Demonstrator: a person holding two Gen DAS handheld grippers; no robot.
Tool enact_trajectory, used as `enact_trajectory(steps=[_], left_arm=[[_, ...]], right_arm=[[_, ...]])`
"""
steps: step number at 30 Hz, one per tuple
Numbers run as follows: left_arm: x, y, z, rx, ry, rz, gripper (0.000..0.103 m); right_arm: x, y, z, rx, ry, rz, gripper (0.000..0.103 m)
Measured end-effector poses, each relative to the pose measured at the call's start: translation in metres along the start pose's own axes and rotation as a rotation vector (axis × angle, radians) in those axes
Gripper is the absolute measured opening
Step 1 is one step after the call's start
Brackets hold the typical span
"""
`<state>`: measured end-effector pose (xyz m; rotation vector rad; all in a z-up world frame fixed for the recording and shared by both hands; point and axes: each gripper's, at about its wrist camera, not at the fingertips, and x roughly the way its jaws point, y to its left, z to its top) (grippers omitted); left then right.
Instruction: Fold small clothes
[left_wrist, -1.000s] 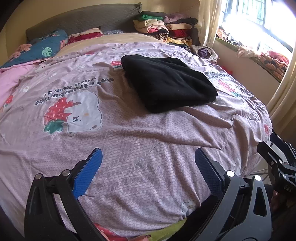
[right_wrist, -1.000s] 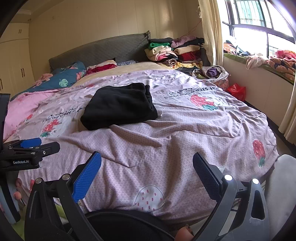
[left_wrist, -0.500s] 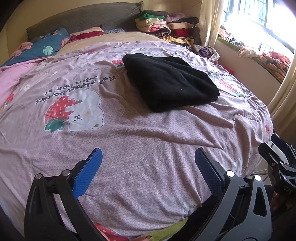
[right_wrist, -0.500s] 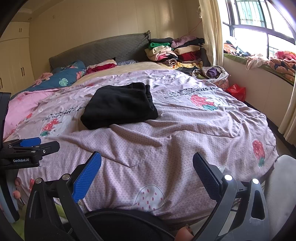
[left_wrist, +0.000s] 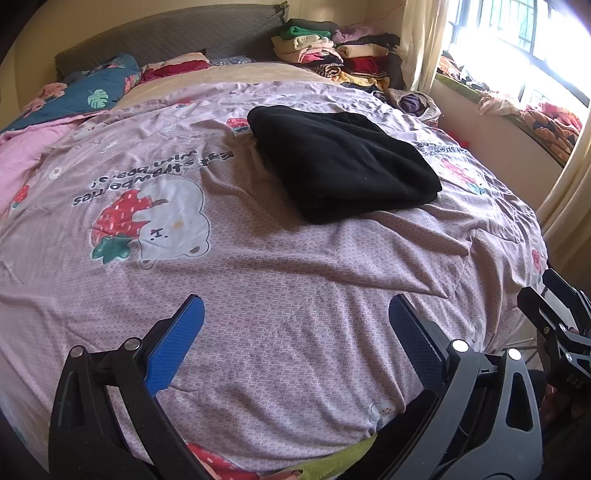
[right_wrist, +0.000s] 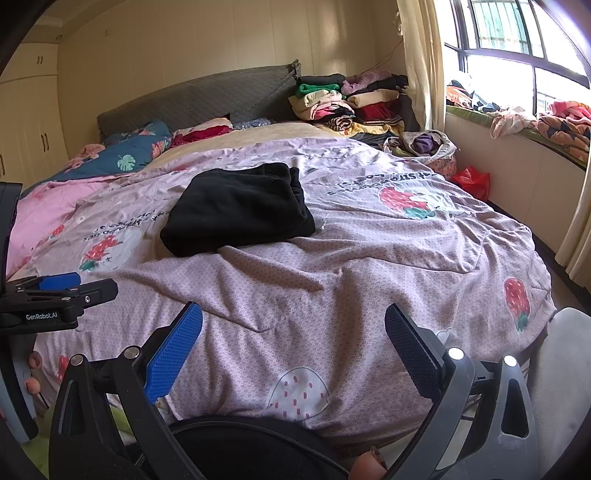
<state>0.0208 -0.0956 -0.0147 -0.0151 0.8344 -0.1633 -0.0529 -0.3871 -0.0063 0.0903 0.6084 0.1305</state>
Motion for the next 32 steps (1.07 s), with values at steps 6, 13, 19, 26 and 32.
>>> enact_trajectory(steps=[6,13,19,26,32], left_arm=[[0.000,0.000,0.000,-0.001,-0.001,0.002,0.094],[0.001,0.000,0.000,0.001,0.001,0.002,0.094],[0.002,0.003,-0.002,0.005,0.002,0.014,0.094],[0.012,0.023,0.006,-0.048,0.023,0.031,0.094],[0.017,0.138,0.042,-0.243,-0.026,0.204,0.094]], right_arm=[[0.000,0.000,0.001,0.000,-0.001,0.000,0.098],[0.000,0.000,0.001,-0.001,0.000,0.000,0.099],[-0.001,-0.001,0.000,0.006,-0.001,-0.002,0.099],[-0.012,-0.042,0.000,0.118,-0.015,-0.047,0.098],[-0.051,-0.207,-0.001,0.425,-0.023,-0.336,0.098]])
